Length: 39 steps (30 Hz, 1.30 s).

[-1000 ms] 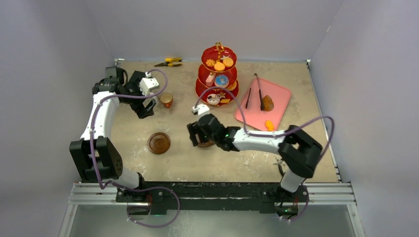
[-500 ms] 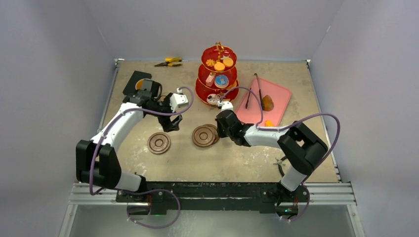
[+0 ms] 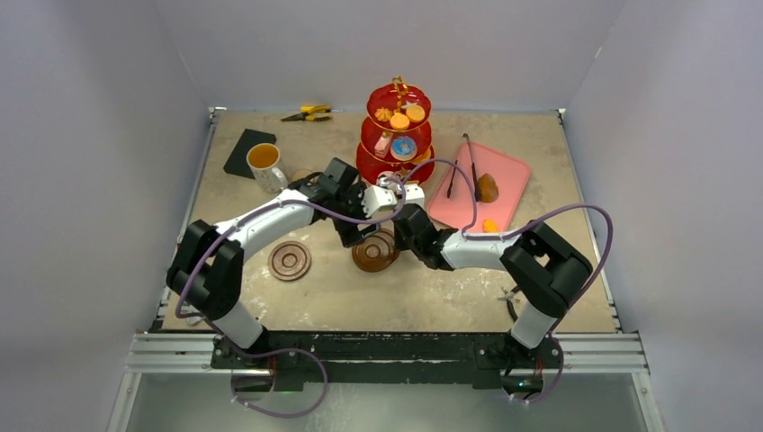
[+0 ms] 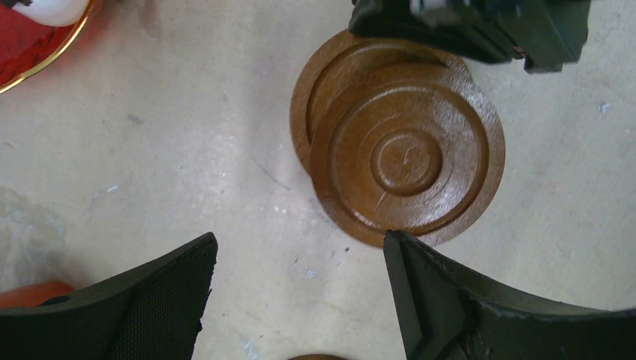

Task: Serve the afternoon tea
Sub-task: Move the coaster to the center of the board.

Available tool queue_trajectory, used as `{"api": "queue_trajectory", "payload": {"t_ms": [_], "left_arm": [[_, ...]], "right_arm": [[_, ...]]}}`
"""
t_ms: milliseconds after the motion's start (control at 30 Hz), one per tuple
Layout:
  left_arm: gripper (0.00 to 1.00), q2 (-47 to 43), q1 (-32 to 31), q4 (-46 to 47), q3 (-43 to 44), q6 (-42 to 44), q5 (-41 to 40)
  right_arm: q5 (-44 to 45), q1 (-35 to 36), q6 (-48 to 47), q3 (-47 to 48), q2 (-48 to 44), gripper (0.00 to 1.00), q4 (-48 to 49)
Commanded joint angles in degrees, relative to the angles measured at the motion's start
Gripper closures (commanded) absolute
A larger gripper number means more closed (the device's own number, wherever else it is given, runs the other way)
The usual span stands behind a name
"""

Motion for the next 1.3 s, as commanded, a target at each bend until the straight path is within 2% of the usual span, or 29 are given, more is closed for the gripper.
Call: {"api": "queue_trajectory", "payload": {"t_ms": [0,67,167,267,367,433,567,833,900,1033,1267], "left_arm": [[0.19,1.34,-2.41,6.32,-0.22,-7.31,-4.87],[0.19,1.24,-2.71,7.68,-1.48,-9.19,-5.18],[0.20,0.63,-2.81,9.70,-3.71,-10.62,-6.30],[0.20,0.41,-2.84,11.29,-6.69,-12.22,-6.85],[0.20,0.54,-3.27,12.84,-9.19,-13.46,-5.90],[0.19,1.05,-3.61,13.21,-9.44,-14.03,-5.59],[0.19,1.65,-4.11,12.55,-9.13,-13.91,-5.41],[0.20,0.85,-4.10,13.75,-13.37,-10.57,-16.16],[0.21,-0.86,-2.89,14.07,-15.36,-9.56,-18.55],[0.21,-3.07,1.63,12.96,-16.29,-8.29,-17.42],[0.21,-4.17,3.21,13.09,-17.94,-4.25,-18.64]], "right_arm": [[3.47,1.00,0.92,-2.55,-2.39,0.70,-3.02],[2.81,1.29,1.31,-3.27,-2.74,0.58,-2.42],[1.98,1.38,2.14,-4.52,-3.02,0.54,-1.20],[1.70,1.47,3.07,-6.10,-3.34,0.54,-0.28],[2.07,1.47,4.29,-7.31,-3.34,0.59,-0.17],[2.18,1.47,5.92,-8.30,-3.73,0.62,-0.46],[2.13,1.46,7.54,-9.65,-4.54,0.62,0.02],[3.46,1.38,9.01,-10.54,-5.77,0.63,-2.37],[4.65,1.30,9.62,-10.80,-6.35,0.63,-2.98],[5.24,1.12,10.52,-10.03,-6.18,0.63,-4.19],[6.66,1.03,12.81,-8.56,-5.24,0.63,-8.68]]}}
